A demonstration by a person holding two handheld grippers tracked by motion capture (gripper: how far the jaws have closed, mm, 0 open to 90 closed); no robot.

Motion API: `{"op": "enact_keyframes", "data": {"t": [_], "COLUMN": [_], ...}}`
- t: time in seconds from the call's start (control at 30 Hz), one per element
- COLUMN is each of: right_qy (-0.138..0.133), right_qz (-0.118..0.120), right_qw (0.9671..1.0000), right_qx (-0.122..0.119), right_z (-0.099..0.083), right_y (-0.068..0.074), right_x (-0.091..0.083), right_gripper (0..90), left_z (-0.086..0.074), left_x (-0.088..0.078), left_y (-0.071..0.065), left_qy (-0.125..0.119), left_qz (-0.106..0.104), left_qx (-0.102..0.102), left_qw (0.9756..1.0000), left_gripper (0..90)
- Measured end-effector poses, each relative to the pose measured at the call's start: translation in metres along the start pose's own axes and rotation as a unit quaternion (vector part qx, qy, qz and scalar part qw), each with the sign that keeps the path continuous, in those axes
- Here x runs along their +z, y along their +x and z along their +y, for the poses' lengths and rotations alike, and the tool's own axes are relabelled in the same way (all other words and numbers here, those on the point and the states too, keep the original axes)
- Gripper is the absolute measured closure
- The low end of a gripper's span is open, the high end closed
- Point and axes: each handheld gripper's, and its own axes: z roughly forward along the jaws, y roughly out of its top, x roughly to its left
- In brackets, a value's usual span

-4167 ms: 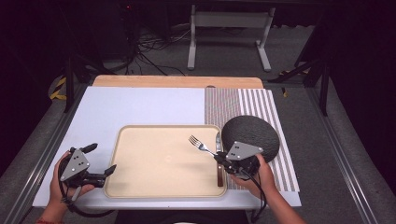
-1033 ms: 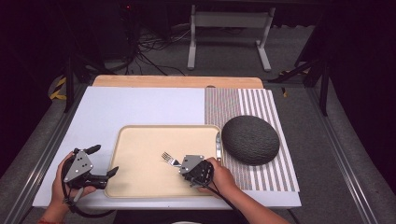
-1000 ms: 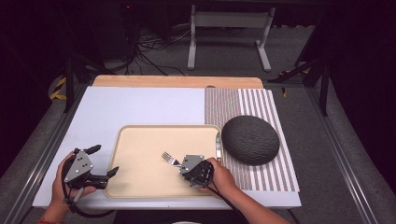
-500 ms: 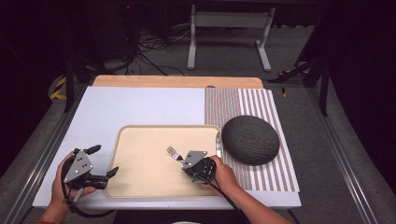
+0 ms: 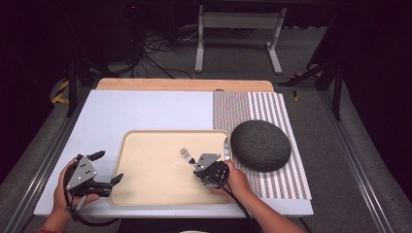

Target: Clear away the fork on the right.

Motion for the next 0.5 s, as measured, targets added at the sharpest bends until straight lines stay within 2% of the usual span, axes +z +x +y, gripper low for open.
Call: {"op": "enact_keyframes", "data": {"t": [0.1, 0.17, 0.3, 0.5], "right_qy": [0.002, 0.003, 0.005, 0.009], "right_qz": [-0.004, -0.01, -0.015, -0.022], "right_qw": [1.0, 0.9998, 0.9996, 0.9997], "right_qx": [0.002, 0.015, 0.022, 0.007], "right_z": [-0.0017, -0.0046, -0.0064, -0.0085], "right_y": [-0.003, -0.0051, -0.0063, -0.0075], "right_x": [-0.0012, -0.0035, -0.0051, -0.0071], "right_gripper": [90.0, 90.0, 90.0, 90.0], "left_z": [0.0, 0.0, -0.0003, -0.0003], "left_x": [0.0002, -0.0001, -0.0005, -0.0007], "left_y": [0.0002, -0.0002, 0.0001, 0.0], "left_qy": [0.0, 0.0, 0.0, -0.003], "left_qz": [-0.001, -0.001, 0.0, -0.003], "left_qx": [0.0, 0.0, -0.002, -0.004], "left_qw": [1.0, 1.0, 1.0, 1.0], "left_gripper": [5.6, 5.6, 5.6, 5.4]}}
